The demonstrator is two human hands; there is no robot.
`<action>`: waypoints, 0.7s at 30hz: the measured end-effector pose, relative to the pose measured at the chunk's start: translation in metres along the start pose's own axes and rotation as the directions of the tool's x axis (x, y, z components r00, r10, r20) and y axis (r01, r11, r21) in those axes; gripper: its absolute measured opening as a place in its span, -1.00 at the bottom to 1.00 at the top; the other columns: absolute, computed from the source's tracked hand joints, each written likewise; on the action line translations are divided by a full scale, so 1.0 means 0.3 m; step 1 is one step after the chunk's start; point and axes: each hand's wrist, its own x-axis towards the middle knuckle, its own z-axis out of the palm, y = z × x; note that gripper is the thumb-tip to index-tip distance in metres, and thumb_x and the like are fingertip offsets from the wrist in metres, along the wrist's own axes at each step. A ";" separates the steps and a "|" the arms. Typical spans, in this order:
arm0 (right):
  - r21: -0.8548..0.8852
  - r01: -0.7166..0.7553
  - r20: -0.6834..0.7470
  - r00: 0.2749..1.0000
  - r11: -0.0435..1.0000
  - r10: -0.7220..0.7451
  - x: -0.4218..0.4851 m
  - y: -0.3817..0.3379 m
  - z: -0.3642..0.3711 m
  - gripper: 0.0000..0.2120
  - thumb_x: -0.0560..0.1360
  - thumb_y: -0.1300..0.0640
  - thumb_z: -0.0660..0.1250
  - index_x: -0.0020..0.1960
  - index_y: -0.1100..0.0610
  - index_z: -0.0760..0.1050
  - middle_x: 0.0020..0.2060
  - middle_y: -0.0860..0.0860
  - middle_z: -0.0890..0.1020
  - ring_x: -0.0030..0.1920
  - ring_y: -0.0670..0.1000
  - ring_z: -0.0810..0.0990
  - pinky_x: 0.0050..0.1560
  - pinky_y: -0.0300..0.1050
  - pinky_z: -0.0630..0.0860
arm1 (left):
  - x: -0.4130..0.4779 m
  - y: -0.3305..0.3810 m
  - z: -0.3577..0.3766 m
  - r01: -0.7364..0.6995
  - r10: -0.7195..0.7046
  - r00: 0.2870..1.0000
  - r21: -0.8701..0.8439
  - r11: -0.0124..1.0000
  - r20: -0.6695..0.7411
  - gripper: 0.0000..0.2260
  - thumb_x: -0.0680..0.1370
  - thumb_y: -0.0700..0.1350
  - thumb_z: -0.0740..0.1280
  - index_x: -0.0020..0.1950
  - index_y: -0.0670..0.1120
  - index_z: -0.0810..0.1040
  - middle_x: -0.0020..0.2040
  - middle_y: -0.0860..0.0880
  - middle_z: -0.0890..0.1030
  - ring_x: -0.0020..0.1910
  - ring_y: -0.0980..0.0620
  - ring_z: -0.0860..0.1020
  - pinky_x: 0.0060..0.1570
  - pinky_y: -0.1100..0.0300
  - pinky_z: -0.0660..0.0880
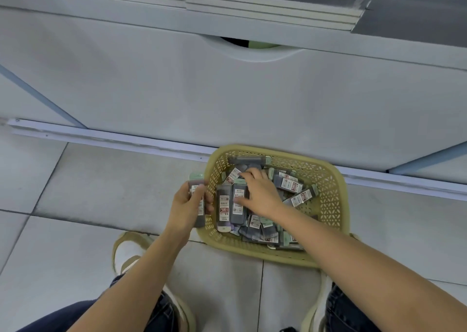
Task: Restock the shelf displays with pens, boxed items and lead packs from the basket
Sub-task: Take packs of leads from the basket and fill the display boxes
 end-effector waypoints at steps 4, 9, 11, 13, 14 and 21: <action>-0.061 0.008 -0.046 0.999 0.998 -0.011 0.023 -0.017 0.061 -0.21 0.37 -0.09 0.51 0.45 0.09 0.21 0.30 0.06 0.33 0.32 0.09 0.28 0.32 -0.02 0.30 | 0.001 0.004 -0.004 -0.005 0.004 0.999 0.033 0.999 0.034 -0.86 0.66 -0.13 0.20 0.13 -0.12 0.51 -0.31 -0.05 0.59 -0.35 0.00 0.56 -0.26 0.07 0.58; -0.087 0.060 0.048 0.997 0.994 -0.056 0.012 -0.012 0.063 -0.19 0.29 -0.09 0.57 0.39 0.14 0.27 0.26 0.07 0.33 0.27 0.08 0.31 0.25 -0.05 0.36 | -0.006 0.010 -0.001 -0.010 0.009 0.999 0.030 0.999 0.032 -0.83 0.66 -0.14 0.18 0.16 -0.17 0.50 -0.29 -0.09 0.59 -0.34 -0.01 0.58 -0.26 0.08 0.60; 0.049 0.067 0.101 0.992 0.997 -0.072 -0.003 -0.013 0.062 -0.24 0.30 0.01 0.58 0.36 0.12 0.27 0.28 0.07 0.31 0.24 0.09 0.40 0.15 -0.06 0.41 | -0.009 0.011 0.000 -0.010 0.008 0.999 0.041 0.999 0.042 -0.81 0.67 -0.13 0.17 0.17 -0.19 0.49 -0.27 -0.12 0.59 -0.33 -0.02 0.58 -0.23 0.05 0.60; 0.184 0.049 0.168 0.982 0.982 -0.081 -0.018 -0.010 0.057 -0.32 0.38 0.07 0.53 0.37 0.07 0.25 0.33 0.08 0.36 0.22 0.11 0.48 0.12 -0.03 0.46 | -0.013 0.014 -0.004 -0.015 0.013 0.998 0.051 0.999 0.056 -0.77 0.68 -0.11 0.14 0.19 -0.21 0.48 -0.24 -0.16 0.59 -0.31 -0.04 0.58 -0.19 0.01 0.60; 0.247 0.046 0.192 0.977 0.968 -0.096 -0.026 -0.006 0.051 -0.37 0.44 0.07 0.49 0.39 0.05 0.24 0.33 0.08 0.41 0.23 0.10 0.49 0.15 -0.01 0.46 | -0.015 0.016 -0.008 -0.016 0.012 0.998 0.052 0.999 0.065 -0.75 0.68 -0.09 0.12 0.20 -0.22 0.48 -0.22 -0.18 0.59 -0.30 -0.06 0.58 -0.17 0.00 0.59; 0.688 0.073 0.030 0.991 0.722 -0.128 -0.073 -0.023 -0.087 -0.58 0.55 0.10 0.36 0.36 -0.06 0.33 0.22 -0.24 0.48 0.14 -0.34 0.48 0.03 -0.49 0.40 | -0.026 0.036 -0.004 0.028 -0.030 0.991 0.019 0.999 0.128 -0.71 0.60 0.00 0.28 0.19 -0.19 0.49 -0.17 -0.11 0.64 -0.22 -0.06 0.60 -0.17 0.08 0.61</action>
